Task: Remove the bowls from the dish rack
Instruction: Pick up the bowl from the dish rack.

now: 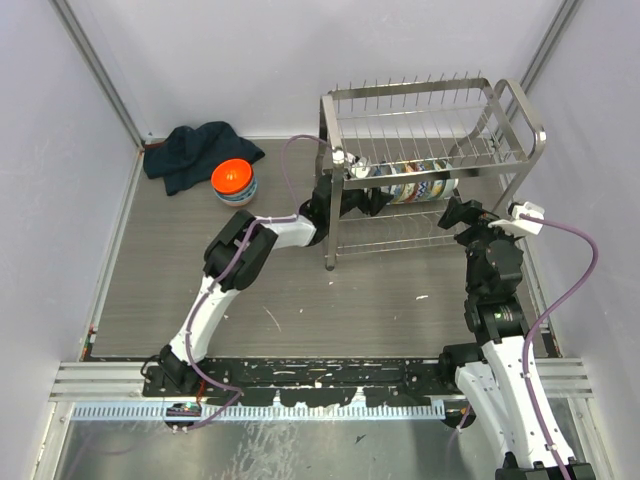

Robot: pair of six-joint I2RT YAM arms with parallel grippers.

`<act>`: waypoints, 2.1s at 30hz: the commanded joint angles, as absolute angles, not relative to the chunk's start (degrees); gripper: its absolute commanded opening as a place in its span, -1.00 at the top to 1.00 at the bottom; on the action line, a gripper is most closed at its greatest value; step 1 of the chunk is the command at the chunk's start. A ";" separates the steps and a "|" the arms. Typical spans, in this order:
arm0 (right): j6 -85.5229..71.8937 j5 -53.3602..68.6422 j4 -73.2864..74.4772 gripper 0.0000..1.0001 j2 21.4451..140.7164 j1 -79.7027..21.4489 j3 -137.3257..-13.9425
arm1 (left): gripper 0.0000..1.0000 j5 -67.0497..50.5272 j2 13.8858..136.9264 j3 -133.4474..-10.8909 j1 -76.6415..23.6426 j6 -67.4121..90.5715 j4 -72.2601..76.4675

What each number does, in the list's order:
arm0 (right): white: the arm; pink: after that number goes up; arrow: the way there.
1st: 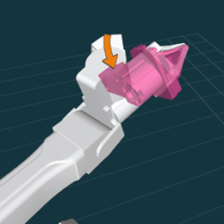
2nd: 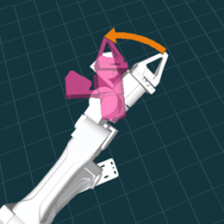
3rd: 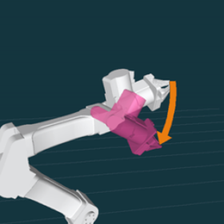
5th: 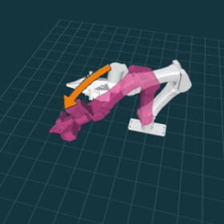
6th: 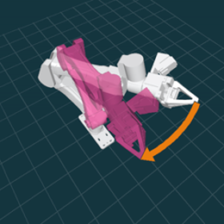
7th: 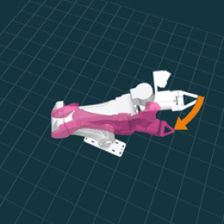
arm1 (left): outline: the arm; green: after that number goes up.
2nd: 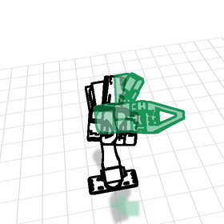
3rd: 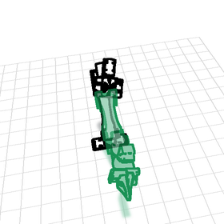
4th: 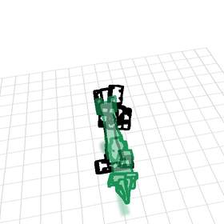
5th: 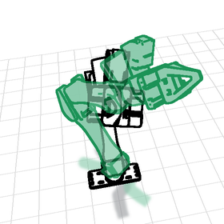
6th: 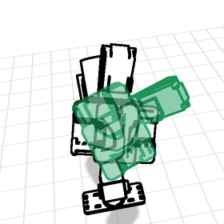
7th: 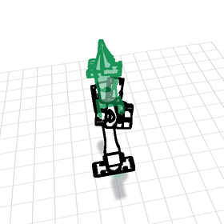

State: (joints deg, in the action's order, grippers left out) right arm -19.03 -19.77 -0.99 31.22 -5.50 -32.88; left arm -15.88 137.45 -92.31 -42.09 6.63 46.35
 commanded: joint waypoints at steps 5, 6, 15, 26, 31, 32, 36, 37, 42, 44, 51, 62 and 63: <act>-19.07 -19.41 -2.64 -1.00 31.02 -5.36 -33.69 | -0.24 -14.78 139.96 -95.38 -42.70 7.09 48.64; -19.06 -19.42 -2.58 -1.00 31.03 -5.36 -33.73 | -0.22 -14.68 140.08 -95.56 -42.70 7.18 48.67; -18.97 -19.51 -2.72 -1.00 31.18 -5.36 -33.69 | -0.03 -13.73 140.92 -96.33 -42.92 7.97 49.06; -18.98 -19.51 -2.72 -1.00 31.20 -5.32 -33.65 | 0.52 -13.10 141.24 -95.97 -42.93 9.20 50.52; -18.90 -19.58 -2.68 -1.00 31.12 -5.36 -33.61 | 0.78 -13.09 141.27 -95.96 -42.91 9.70 51.24; -18.90 -19.55 -2.65 -1.00 31.11 -5.35 -33.65 | 0.83 -13.09 141.30 -95.95 -42.90 9.81 51.48; -18.84 -19.63 -2.67 -1.00 31.12 -5.35 -33.65 | 1.00 -12.69 141.18 -95.41 -42.92 10.42 52.83; -18.85 -19.60 -2.66 -1.00 31.11 -5.36 -33.66 | 1.00 -12.58 141.17 -95.32 -42.91 10.55 53.13; -18.81 -19.64 -2.66 -1.00 31.11 -5.32 -33.66 | 1.00 -11.93 141.36 -94.56 -42.98 10.84 55.52; -18.80 -19.65 -2.69 -1.00 31.18 -5.36 -33.60 | 1.00 -11.79 141.33 -94.29 -42.97 11.10 56.52; -18.81 -19.60 -2.74 -1.00 31.31 -5.36 -33.64 | 1.00 -11.25 140.88 -92.26 -43.02 12.18 61.27; -18.72 -19.60 -2.70 -1.00 31.29 -5.32 -33.73 | 1.00 -10.99 140.32 -90.18 -43.00 13.58 66.54; -18.72 -19.63 -2.68 -1.00 31.29 -5.34 -33.74 | 1.00 -10.99 140.24 -90.13 -43.05 13.68 66.67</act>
State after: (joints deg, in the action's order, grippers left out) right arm -19.00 -19.77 -0.99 31.27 -5.50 -32.88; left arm -14.06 140.55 -90.54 -43.33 14.46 58.11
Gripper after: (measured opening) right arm 0.999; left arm 0.026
